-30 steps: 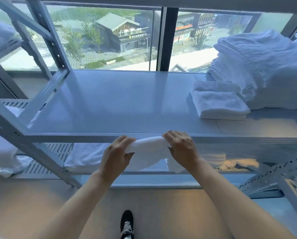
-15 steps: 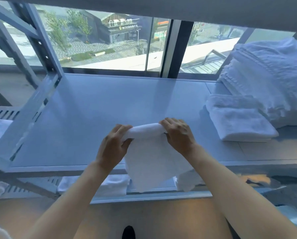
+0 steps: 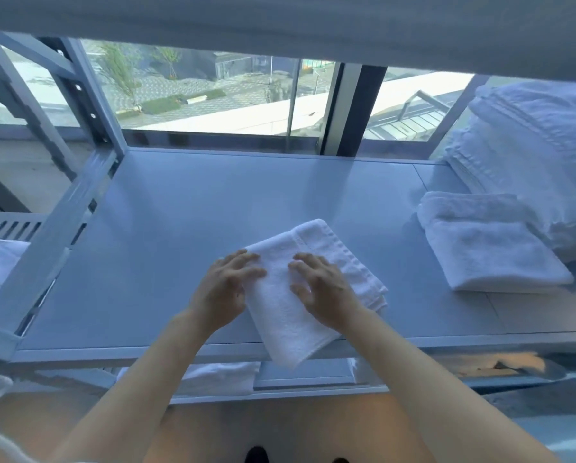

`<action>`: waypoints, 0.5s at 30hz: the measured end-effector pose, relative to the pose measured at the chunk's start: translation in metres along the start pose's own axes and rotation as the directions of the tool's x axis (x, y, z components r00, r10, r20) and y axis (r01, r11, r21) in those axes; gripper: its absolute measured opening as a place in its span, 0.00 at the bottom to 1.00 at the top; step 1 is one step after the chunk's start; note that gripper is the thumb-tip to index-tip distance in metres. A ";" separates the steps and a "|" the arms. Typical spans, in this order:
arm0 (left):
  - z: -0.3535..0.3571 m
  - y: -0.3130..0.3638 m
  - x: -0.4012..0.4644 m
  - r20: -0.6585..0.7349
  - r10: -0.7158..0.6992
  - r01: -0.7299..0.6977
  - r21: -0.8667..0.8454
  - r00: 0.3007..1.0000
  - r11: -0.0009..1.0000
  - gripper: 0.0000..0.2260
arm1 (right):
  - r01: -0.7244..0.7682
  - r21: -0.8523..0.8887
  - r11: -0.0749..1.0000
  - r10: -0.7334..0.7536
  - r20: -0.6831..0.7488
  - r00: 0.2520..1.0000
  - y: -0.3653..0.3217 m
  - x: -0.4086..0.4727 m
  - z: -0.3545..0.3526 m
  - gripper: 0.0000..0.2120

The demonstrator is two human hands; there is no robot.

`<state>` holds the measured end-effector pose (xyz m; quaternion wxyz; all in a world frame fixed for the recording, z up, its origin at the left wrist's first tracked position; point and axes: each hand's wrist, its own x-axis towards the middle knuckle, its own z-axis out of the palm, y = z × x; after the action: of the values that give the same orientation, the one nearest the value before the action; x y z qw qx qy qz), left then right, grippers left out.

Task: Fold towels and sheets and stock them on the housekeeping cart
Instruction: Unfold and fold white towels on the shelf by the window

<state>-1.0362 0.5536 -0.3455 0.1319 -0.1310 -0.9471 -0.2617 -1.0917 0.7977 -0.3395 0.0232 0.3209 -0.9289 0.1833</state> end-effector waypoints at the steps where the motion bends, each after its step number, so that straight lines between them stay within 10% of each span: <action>1: 0.002 -0.002 -0.001 0.027 0.003 -0.003 -0.001 1.000 1.000 0.27 | -0.005 0.014 1.000 0.005 0.023 1.000 0.001 -0.003 0.005 0.18; 15: 0.055 0.073 -0.023 -0.016 0.123 -0.118 0.200 0.992 0.973 0.20 | 0.034 -0.019 0.999 -0.035 -0.052 0.998 0.058 -0.027 -0.020 0.14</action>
<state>-1.0016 0.6395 -0.3650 0.1734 -0.1707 -0.9568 -0.1594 -1.1069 0.8626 -0.3442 0.0533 0.3320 -0.9239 0.1828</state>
